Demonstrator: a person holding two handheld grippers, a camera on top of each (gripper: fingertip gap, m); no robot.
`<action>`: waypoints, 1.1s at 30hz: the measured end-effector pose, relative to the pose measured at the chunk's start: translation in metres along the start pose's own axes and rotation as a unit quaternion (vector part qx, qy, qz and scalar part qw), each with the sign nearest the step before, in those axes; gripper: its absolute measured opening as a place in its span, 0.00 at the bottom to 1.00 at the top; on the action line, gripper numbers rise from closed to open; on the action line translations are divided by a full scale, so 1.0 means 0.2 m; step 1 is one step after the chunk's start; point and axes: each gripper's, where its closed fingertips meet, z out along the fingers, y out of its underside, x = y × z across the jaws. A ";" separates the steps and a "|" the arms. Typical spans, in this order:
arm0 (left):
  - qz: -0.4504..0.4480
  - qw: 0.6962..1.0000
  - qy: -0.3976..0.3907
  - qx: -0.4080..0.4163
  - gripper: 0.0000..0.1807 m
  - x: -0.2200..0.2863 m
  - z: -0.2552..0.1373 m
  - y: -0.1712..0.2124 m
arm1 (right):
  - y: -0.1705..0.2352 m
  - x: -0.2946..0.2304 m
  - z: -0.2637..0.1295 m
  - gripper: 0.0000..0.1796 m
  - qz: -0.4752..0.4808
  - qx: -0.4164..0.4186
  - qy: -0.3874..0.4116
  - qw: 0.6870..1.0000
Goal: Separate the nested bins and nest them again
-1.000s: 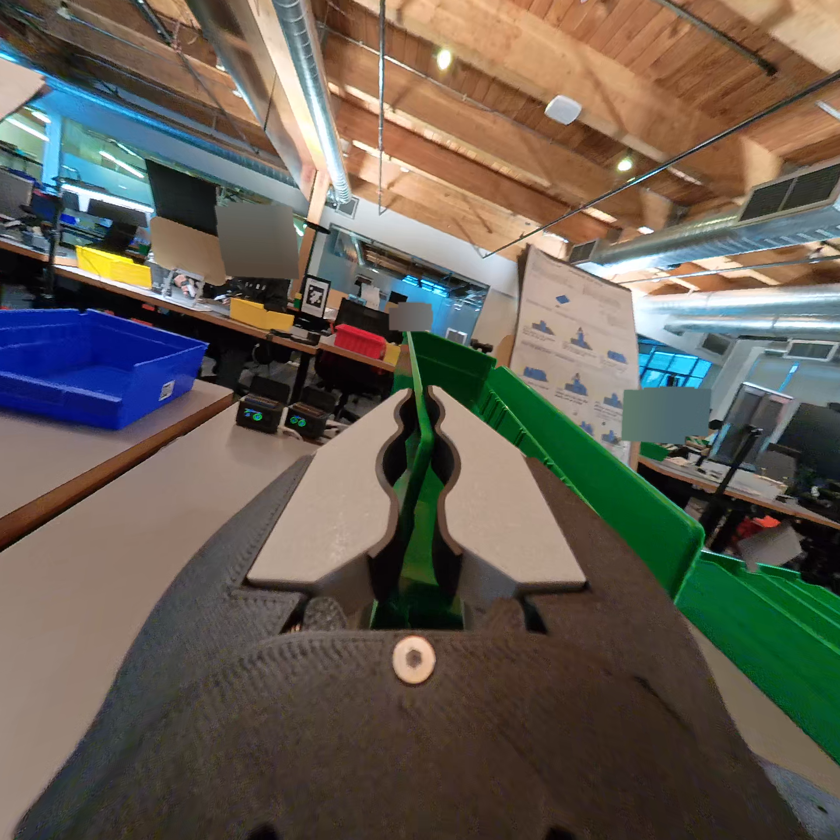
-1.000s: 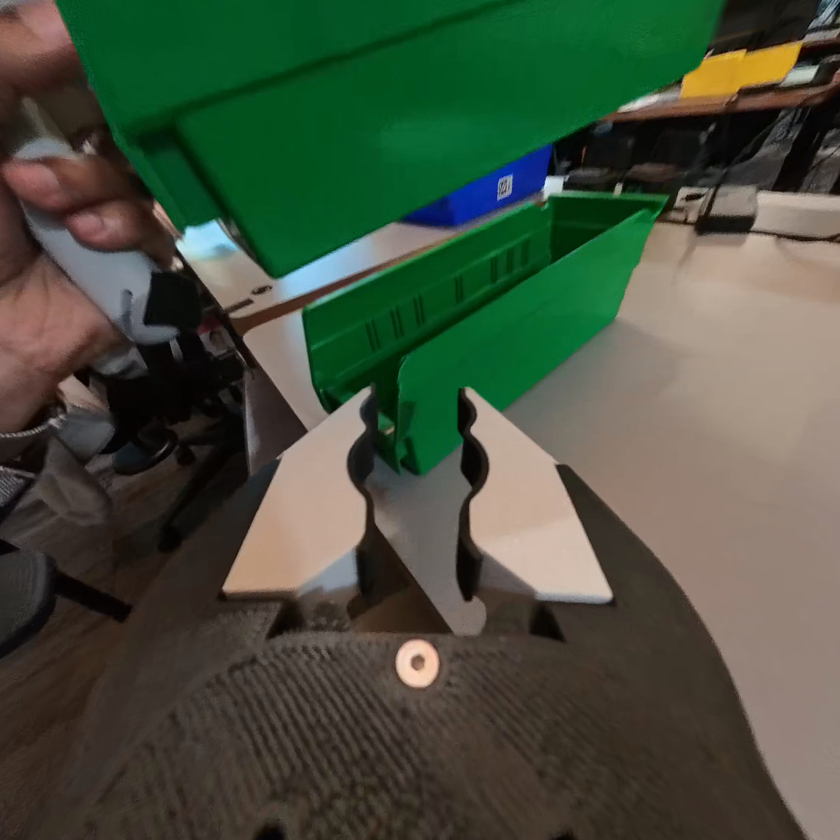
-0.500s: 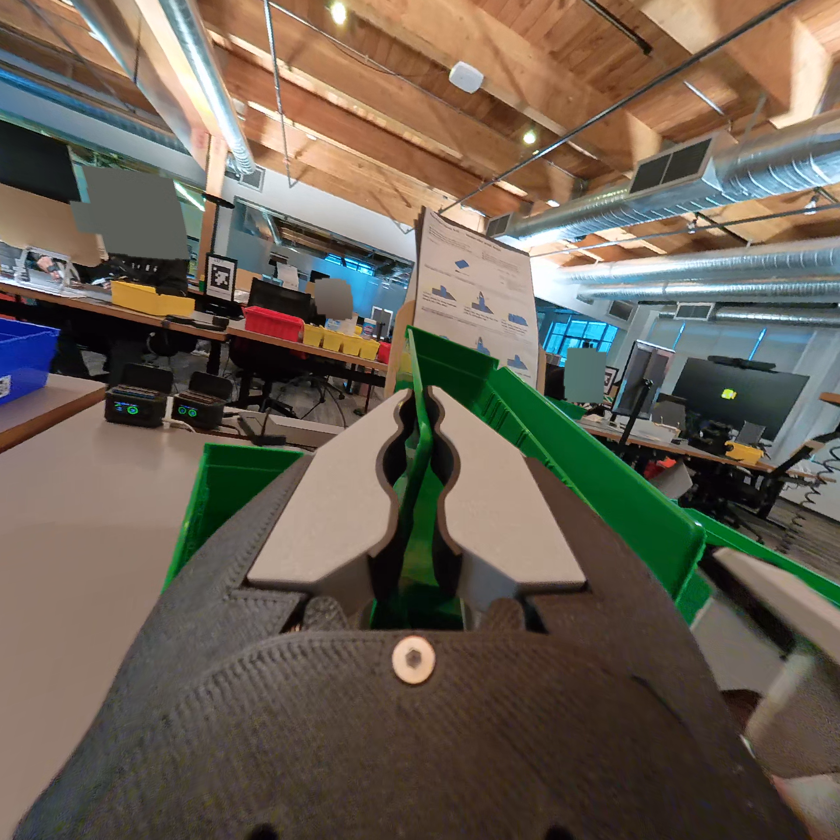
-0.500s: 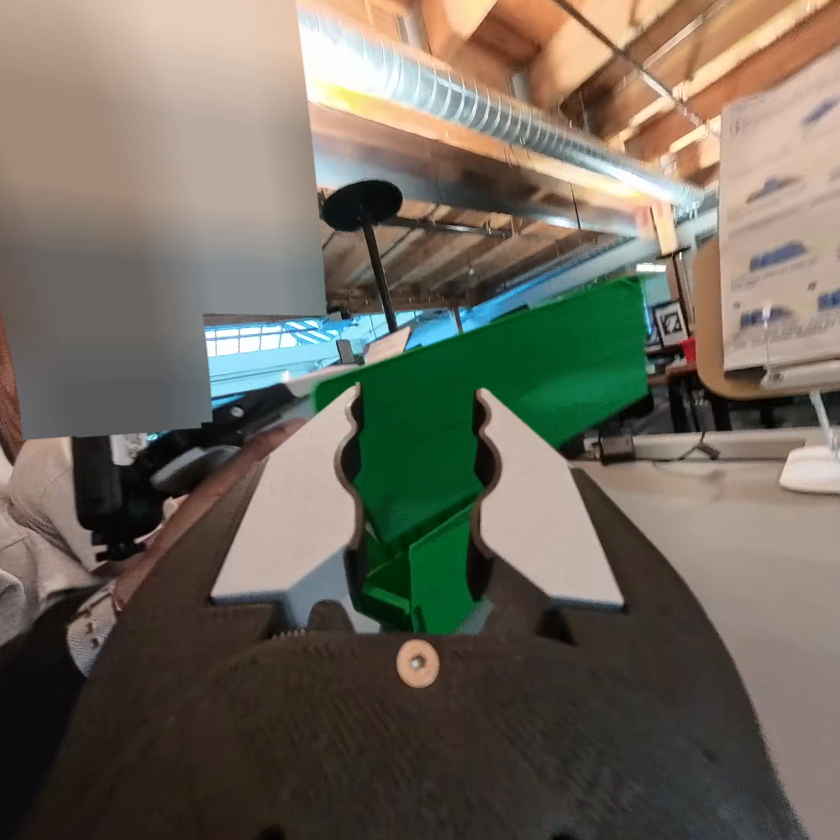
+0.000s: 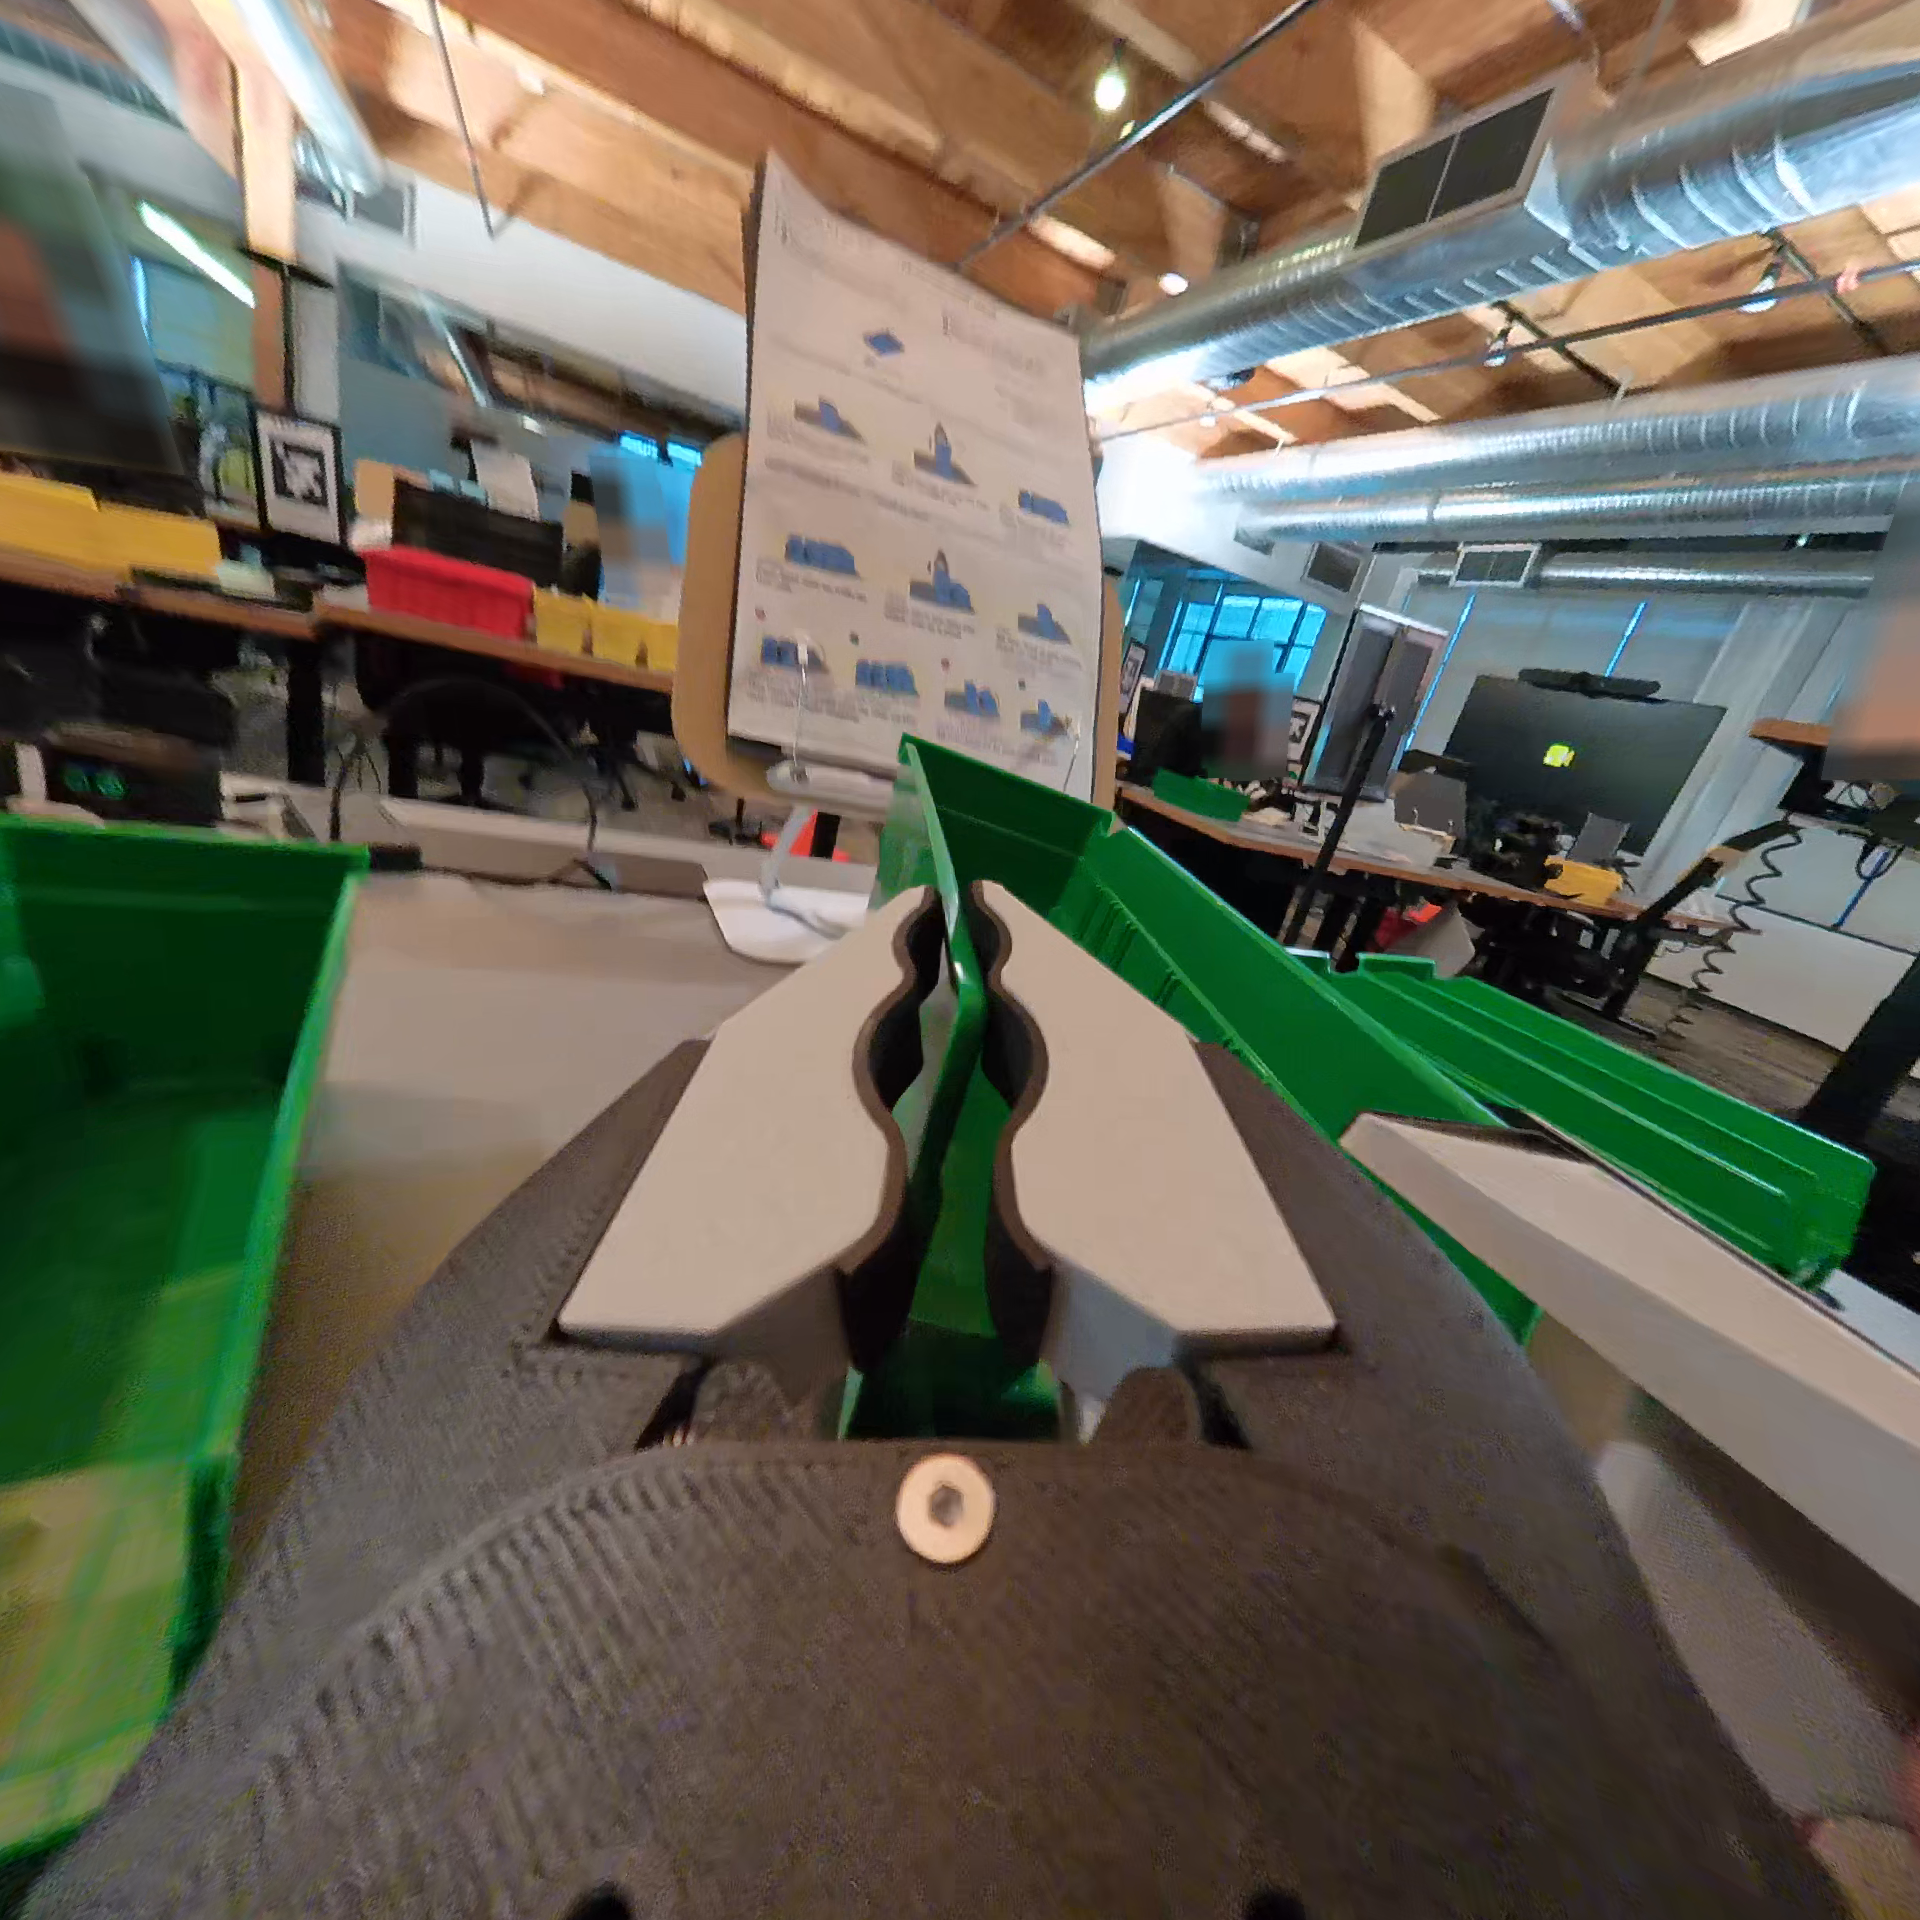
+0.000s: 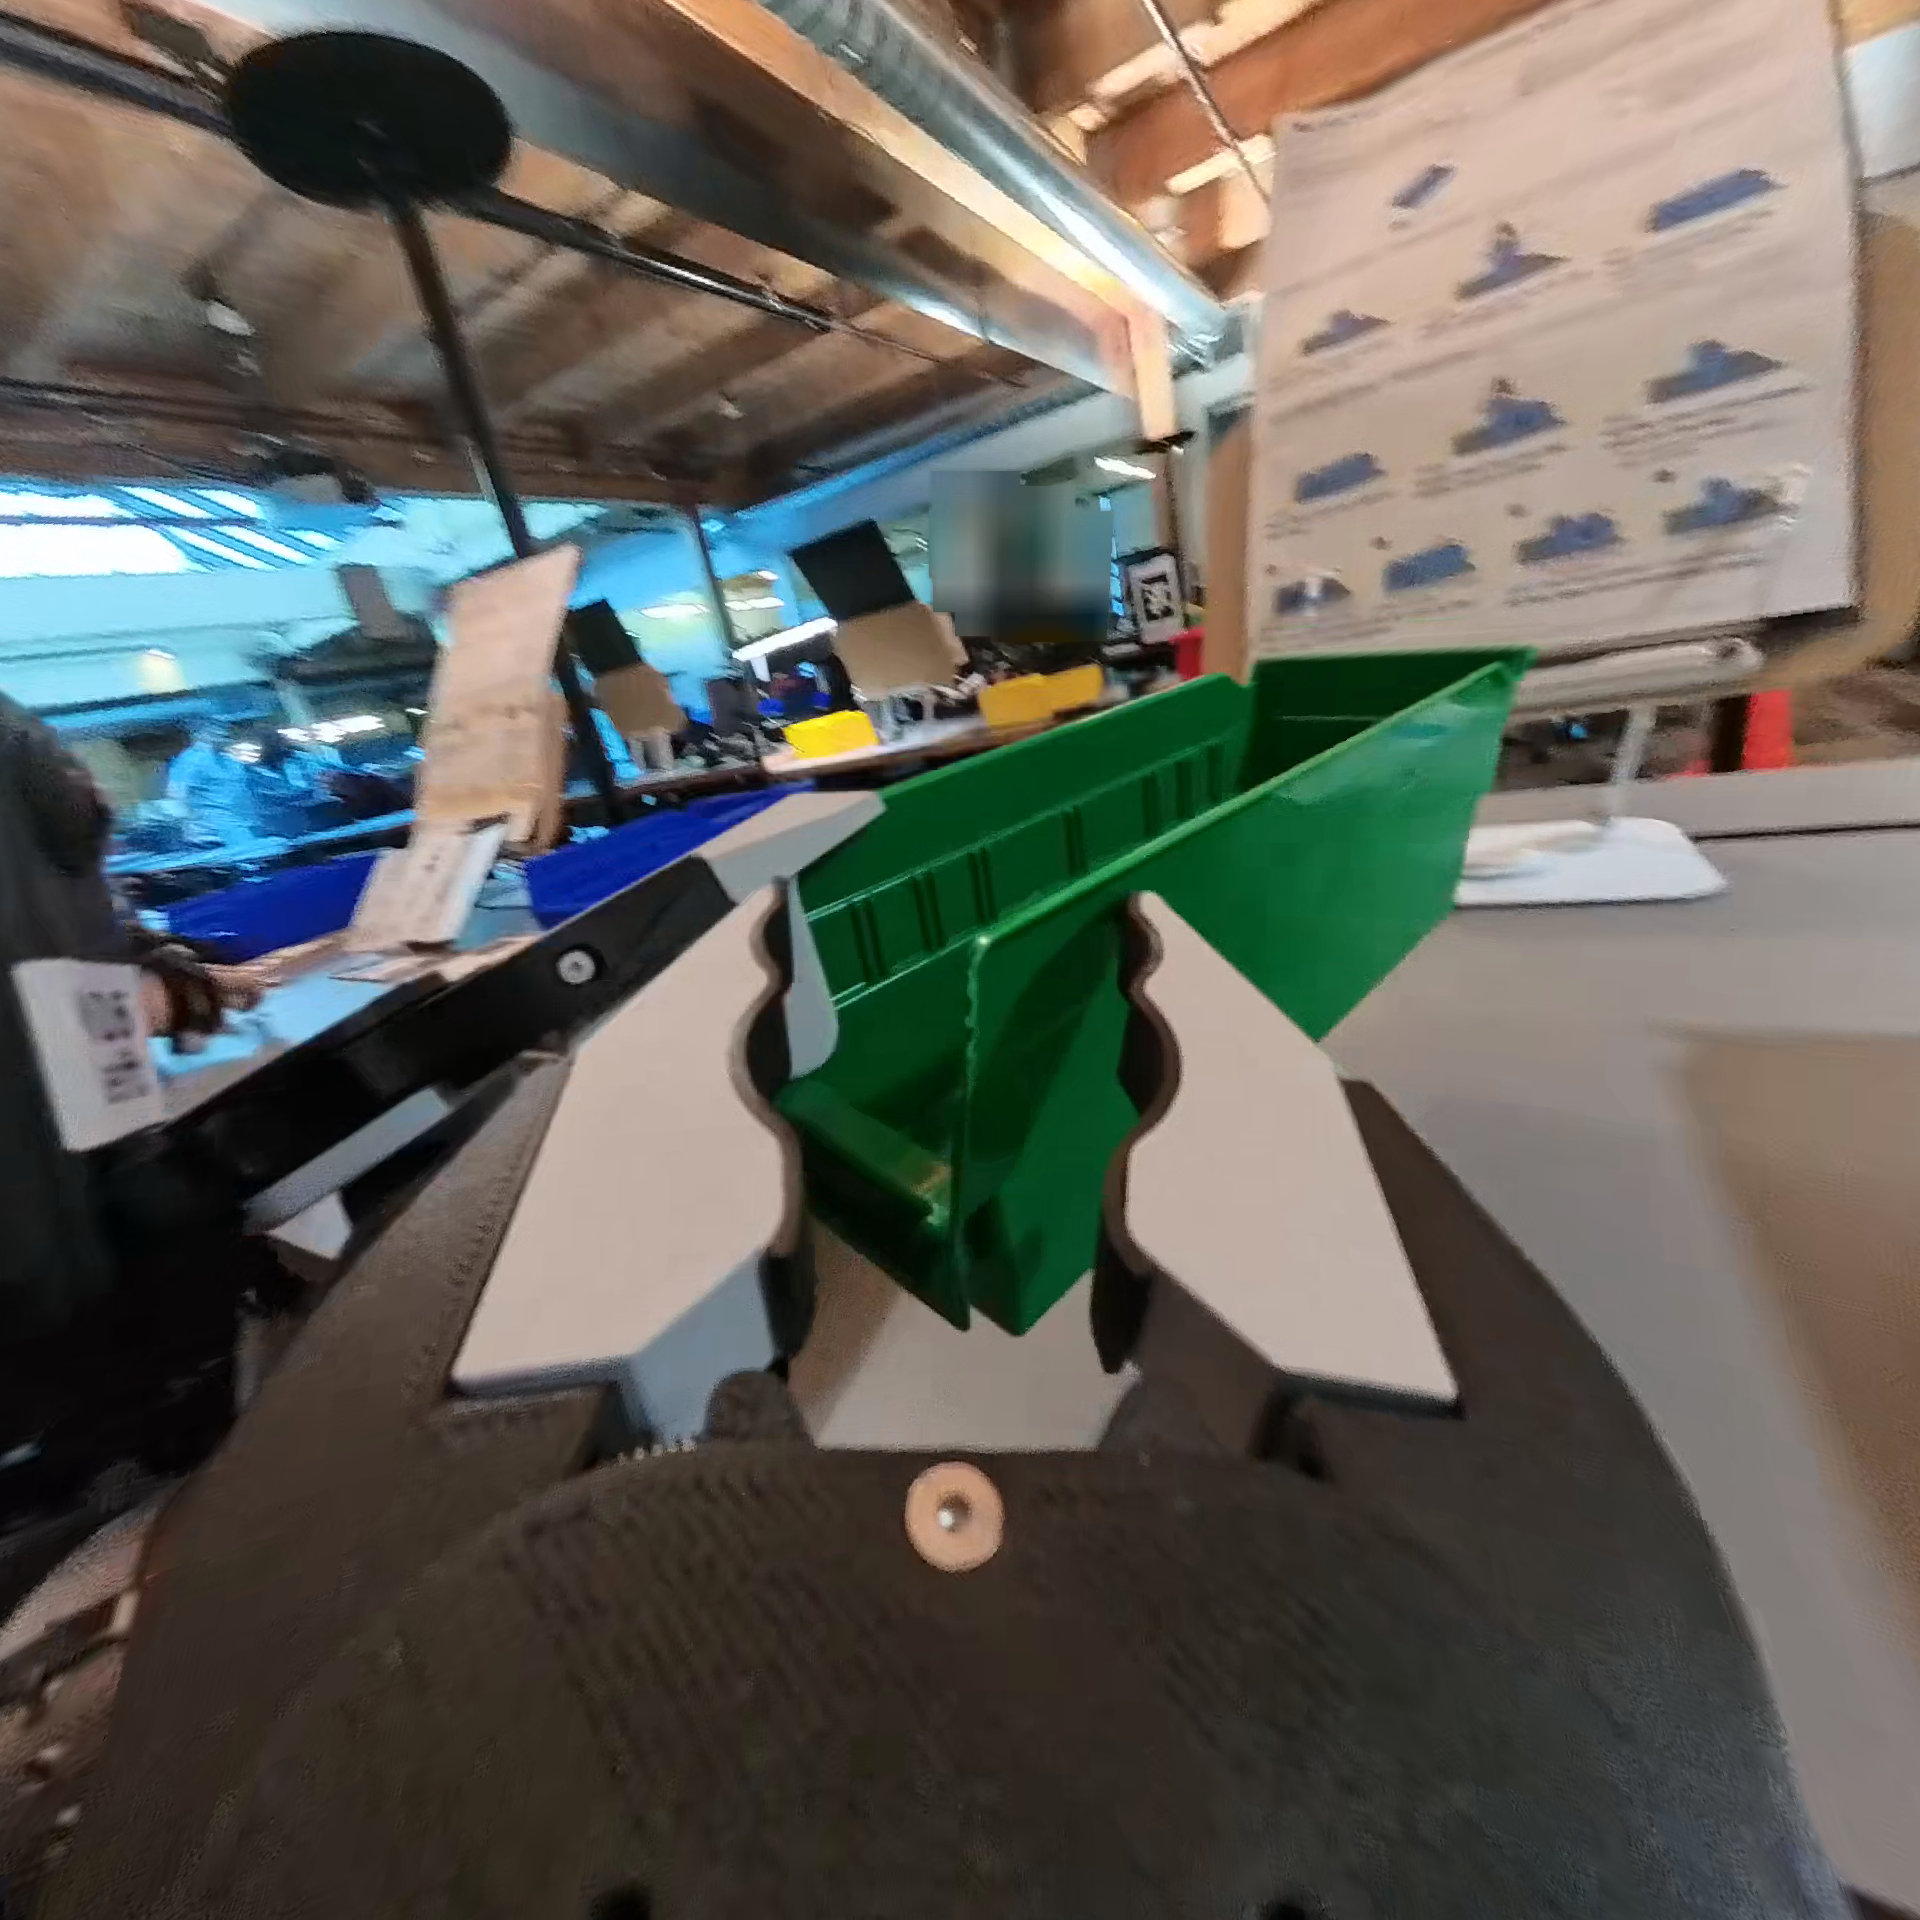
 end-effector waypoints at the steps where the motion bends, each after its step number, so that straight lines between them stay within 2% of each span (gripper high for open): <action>1: -0.010 1.000 -0.001 -0.012 0.00 0.00 0.00 0.04 | 0.02 0.04 -0.01 0.29 -0.003 -0.008 0.019 1.000; 3: -0.035 0.999 -0.002 -0.033 0.00 0.00 -0.01 0.11 | 0.06 0.11 -0.03 0.16 -0.015 -0.018 0.045 0.999; 9: -0.077 0.995 -0.002 -0.061 0.03 0.02 -0.05 0.24 | 0.15 0.18 -0.07 0.11 -0.052 -0.056 0.064 0.995; 15: -0.083 0.986 0.092 -0.108 0.20 0.21 -0.08 0.33 | 0.16 0.46 -0.10 0.01 -0.047 -0.067 0.121 0.989; 22: -0.059 0.988 0.100 -0.097 0.19 0.26 -0.13 0.31 | 0.13 0.83 -0.12 0.01 -0.033 -0.065 0.184 0.980; 27: -0.048 0.990 0.087 -0.100 0.18 0.21 -0.15 0.31 | 0.20 1.07 -0.14 0.01 -0.052 -0.133 0.225 0.964; 33: -0.014 0.993 0.075 -0.093 0.18 0.15 -0.16 0.30 | 0.17 1.11 -0.18 0.02 -0.156 -0.171 0.210 0.950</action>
